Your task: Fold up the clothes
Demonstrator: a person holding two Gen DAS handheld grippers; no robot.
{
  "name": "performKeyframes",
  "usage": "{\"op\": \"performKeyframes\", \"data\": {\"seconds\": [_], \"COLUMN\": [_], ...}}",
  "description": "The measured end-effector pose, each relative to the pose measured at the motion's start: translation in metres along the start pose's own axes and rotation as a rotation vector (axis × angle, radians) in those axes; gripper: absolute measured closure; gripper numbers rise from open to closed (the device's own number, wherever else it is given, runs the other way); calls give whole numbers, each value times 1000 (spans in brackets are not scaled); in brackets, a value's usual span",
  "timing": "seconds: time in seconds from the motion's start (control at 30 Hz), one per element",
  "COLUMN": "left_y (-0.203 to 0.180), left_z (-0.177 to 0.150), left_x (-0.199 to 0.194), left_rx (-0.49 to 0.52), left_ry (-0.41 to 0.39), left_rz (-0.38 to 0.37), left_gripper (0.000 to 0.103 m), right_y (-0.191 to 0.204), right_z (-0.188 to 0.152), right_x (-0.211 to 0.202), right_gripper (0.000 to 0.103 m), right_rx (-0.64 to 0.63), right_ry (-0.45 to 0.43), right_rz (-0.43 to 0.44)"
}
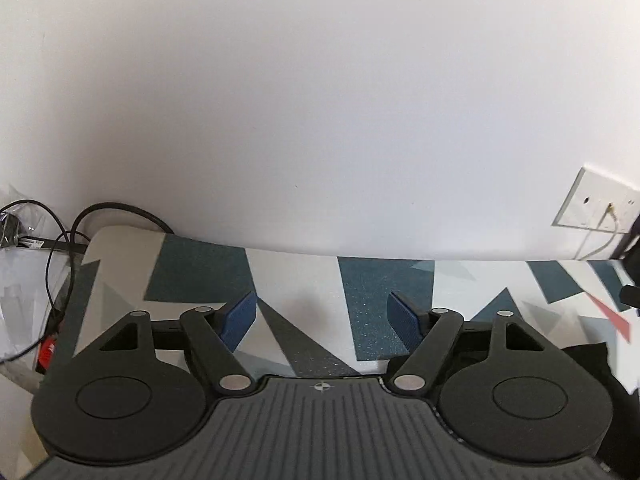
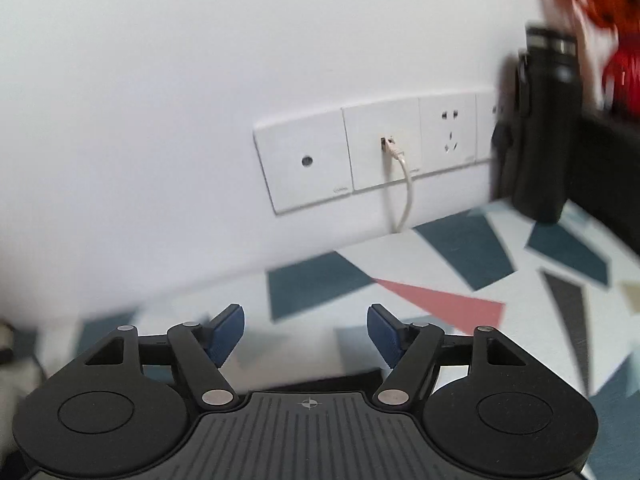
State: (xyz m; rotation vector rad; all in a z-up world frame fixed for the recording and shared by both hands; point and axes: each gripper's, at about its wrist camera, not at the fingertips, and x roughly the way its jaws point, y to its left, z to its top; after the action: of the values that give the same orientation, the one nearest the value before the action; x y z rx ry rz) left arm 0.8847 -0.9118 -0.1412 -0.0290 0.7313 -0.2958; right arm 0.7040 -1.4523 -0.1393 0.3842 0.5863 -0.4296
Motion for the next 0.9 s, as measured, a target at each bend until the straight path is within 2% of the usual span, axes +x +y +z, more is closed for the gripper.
{"op": "performKeyframes", "data": {"seconds": [0.1, 0.2, 0.27, 0.3, 0.37, 0.43, 0.53, 0.63, 0.7, 0.73, 0.9], "left_y": [14, 36, 49, 53, 61, 70, 79, 73, 67, 64, 67], "left_z": [-19, -51, -70, -78, -92, -100, -115, -132, -136, -136, -133], "left_x": [-14, -29, -42, -49, -63, -68, -66, -59, -63, -62, -55], "left_rx": [49, 56, 39, 30, 8, -35, -89, -52, -2, 7, -42], "left_ry": [39, 136, 181, 193, 206, 227, 298, 344, 308, 314, 337], "left_rz": [24, -12, -32, -34, -29, -13, -26, 0, 7, 4, 9], "left_gripper": [18, 18, 17, 13, 2, 1, 1, 0, 0, 0, 0], "right_y": [-12, -30, -45, -54, -66, -72, -67, -61, -57, -55, -45], "right_z": [-3, -24, -38, -46, -58, -70, -79, -88, -94, -97, -108], "right_x": [-7, -18, -32, -39, -53, -65, -63, -59, -56, -55, -49], "right_gripper": [29, 25, 18, 15, 1, 1, 1, 1, 1, 1, 1], "right_rx": [10, 13, 63, 93, 156, 173, 108, 41, -3, -25, -113], "right_ry": [32, 102, 137, 152, 186, 222, 228, 228, 227, 227, 213], "right_rz": [41, 60, 73, 80, 103, 113, 82, 49, 27, 16, -34]}}
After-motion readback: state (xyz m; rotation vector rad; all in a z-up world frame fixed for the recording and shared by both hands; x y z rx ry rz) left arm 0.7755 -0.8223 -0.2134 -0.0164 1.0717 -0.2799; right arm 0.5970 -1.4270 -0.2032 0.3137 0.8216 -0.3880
